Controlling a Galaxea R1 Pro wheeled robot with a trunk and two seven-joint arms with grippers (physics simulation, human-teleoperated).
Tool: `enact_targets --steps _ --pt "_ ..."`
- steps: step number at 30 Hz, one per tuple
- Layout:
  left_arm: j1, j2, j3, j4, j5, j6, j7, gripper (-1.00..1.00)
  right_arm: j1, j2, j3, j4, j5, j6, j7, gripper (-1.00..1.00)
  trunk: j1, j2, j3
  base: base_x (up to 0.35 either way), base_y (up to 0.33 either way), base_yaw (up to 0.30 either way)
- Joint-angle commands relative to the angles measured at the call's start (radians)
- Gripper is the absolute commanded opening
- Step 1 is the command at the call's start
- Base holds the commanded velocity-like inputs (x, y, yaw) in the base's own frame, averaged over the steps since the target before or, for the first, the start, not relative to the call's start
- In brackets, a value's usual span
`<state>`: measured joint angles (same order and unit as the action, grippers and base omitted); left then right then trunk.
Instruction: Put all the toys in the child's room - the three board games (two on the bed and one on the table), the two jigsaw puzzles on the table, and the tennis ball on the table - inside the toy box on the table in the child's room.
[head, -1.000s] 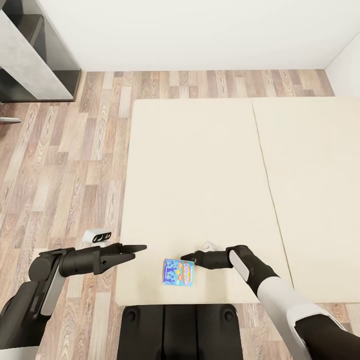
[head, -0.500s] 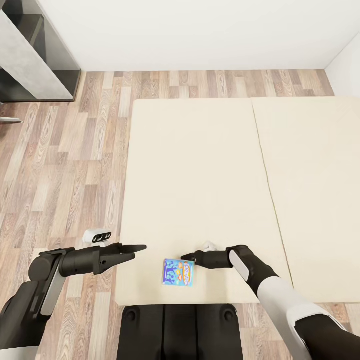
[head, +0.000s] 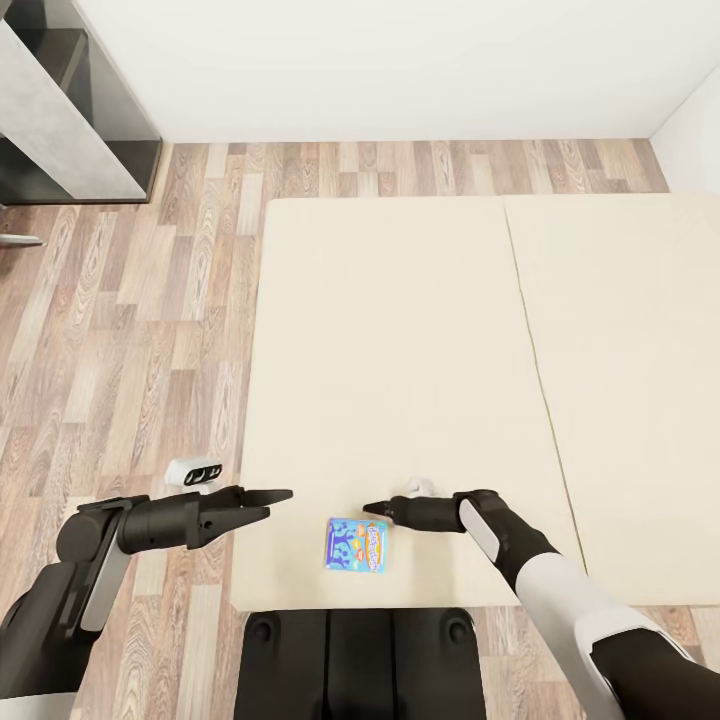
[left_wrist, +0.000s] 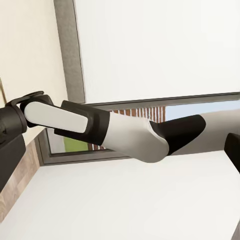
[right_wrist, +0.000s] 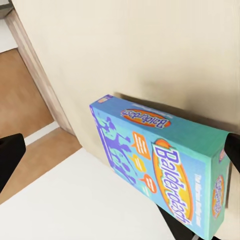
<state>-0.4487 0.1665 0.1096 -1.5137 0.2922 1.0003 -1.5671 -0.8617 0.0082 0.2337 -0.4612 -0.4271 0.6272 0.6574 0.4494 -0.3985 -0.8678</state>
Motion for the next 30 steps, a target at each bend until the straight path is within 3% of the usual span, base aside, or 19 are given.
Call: enact_targets --steps 1,30 --pt "0.000 0.001 0.000 0.000 0.000 0.011 -0.004 1.00 0.000 -0.001 0.002 -0.001 -0.006 0.005 -0.001 1.00 0.001 -0.002 -0.001 0.000 0.000 0.000" --pt "0.002 0.023 0.040 -0.005 0.012 0.014 -0.004 1.00 0.000 -0.009 -0.002 0.009 -0.010 0.002 -0.004 1.00 0.001 -0.002 -0.009 0.000 0.000 0.000"
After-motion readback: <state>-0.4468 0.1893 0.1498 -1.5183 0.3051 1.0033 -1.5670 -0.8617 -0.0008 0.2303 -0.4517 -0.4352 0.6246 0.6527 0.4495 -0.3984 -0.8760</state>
